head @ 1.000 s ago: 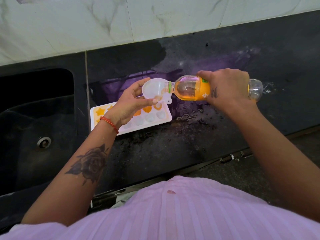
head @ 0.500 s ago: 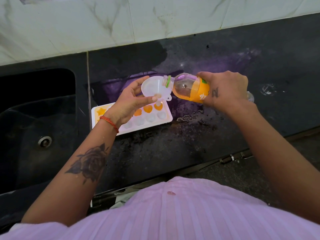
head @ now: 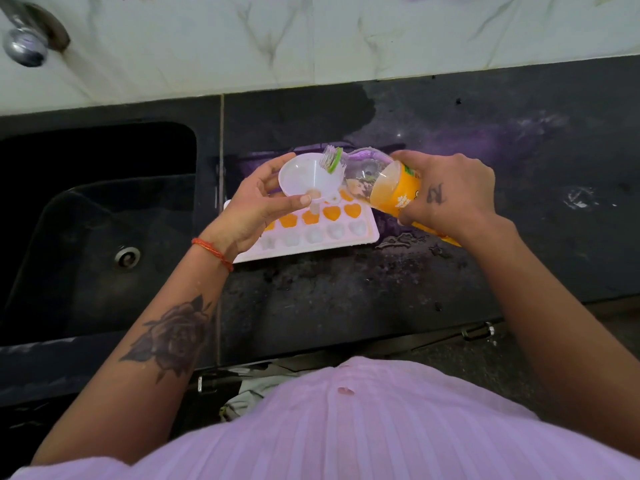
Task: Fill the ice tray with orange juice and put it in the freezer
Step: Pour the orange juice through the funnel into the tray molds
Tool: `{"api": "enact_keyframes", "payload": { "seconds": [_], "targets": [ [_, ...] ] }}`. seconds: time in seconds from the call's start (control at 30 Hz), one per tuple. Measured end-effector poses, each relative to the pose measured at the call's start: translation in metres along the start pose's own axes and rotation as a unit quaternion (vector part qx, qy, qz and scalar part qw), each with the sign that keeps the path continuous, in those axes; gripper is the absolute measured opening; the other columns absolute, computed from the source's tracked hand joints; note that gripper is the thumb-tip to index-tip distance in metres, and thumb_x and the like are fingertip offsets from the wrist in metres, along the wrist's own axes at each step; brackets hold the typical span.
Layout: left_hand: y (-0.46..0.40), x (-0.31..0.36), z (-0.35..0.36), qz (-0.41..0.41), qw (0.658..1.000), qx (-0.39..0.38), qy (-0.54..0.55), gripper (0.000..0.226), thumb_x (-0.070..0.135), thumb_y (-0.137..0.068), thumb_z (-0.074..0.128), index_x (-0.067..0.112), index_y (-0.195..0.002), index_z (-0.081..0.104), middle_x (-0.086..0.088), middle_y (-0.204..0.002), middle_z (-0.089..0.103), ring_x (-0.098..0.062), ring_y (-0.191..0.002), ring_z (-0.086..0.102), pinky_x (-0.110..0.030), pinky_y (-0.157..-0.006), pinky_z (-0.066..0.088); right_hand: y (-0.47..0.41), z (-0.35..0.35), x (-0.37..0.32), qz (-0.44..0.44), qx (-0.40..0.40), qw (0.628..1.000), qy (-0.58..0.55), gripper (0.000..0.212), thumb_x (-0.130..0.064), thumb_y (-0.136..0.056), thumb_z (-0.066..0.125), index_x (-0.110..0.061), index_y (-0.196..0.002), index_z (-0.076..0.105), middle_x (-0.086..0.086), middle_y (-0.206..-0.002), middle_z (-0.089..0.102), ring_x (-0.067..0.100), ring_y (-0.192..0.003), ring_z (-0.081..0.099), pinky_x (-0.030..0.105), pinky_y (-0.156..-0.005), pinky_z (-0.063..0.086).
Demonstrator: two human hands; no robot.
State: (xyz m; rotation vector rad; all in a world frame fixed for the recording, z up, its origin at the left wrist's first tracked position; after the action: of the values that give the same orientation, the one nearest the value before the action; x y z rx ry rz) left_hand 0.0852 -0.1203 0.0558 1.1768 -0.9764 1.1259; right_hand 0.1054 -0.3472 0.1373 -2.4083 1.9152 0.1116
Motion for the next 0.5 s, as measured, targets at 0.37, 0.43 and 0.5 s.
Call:
{"api": "enact_keyframes", "payload": {
  "seconds": [0.37, 0.43, 0.5],
  "targets": [
    [0.056, 0.003, -0.076, 0.005, 0.997, 0.082, 0.005, 0.084, -0.001, -0.058, 0.08, 0.015, -0.134, 0.047, 0.001, -0.12, 0.062, -0.017, -0.113, 0.061, -0.026, -0.078, 0.057, -0.004, 0.009, -0.078, -0.088, -0.009, 0.996, -0.002, 0.08, -0.041, -0.067, 0.079, -0.044, -0.137, 0.039, 0.002, -0.116, 0.065, 0.03, -0.108, 0.057, 0.033, -0.077, 0.042],
    [0.062, 0.001, -0.082, 0.006, 0.996, 0.089, 0.013, 0.079, 0.002, -0.059, 0.074, 0.015, -0.132, 0.048, 0.002, -0.118, 0.061, -0.017, -0.113, 0.06, -0.024, -0.077, 0.057, -0.005, 0.011, -0.087, -0.096, -0.008, 0.995, 0.0, 0.08, -0.042, -0.068, 0.079, -0.044, -0.137, 0.039, 0.002, -0.117, 0.065, 0.03, -0.108, 0.057, 0.033, -0.077, 0.042],
    [0.065, -0.004, -0.088, 0.002, 0.996, 0.091, 0.014, 0.081, -0.002, -0.059, 0.078, 0.015, -0.132, 0.048, 0.002, -0.119, 0.061, -0.017, -0.113, 0.06, -0.024, -0.077, 0.057, -0.004, 0.013, -0.093, -0.102, -0.008, 0.995, 0.003, 0.08, -0.041, -0.068, 0.079, -0.043, -0.138, 0.039, 0.002, -0.119, 0.064, 0.03, -0.109, 0.057, 0.033, -0.079, 0.042]
  ]
}}
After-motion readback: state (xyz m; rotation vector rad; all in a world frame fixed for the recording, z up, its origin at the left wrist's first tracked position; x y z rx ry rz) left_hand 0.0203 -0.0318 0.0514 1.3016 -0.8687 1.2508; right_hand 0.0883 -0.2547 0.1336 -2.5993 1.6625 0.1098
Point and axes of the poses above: each hand's wrist, its own y-axis away from the middle knuckle, its own z-axis out of the palm, x = y × z, the point moved 6 cm from there along -y, towards the middle knuckle
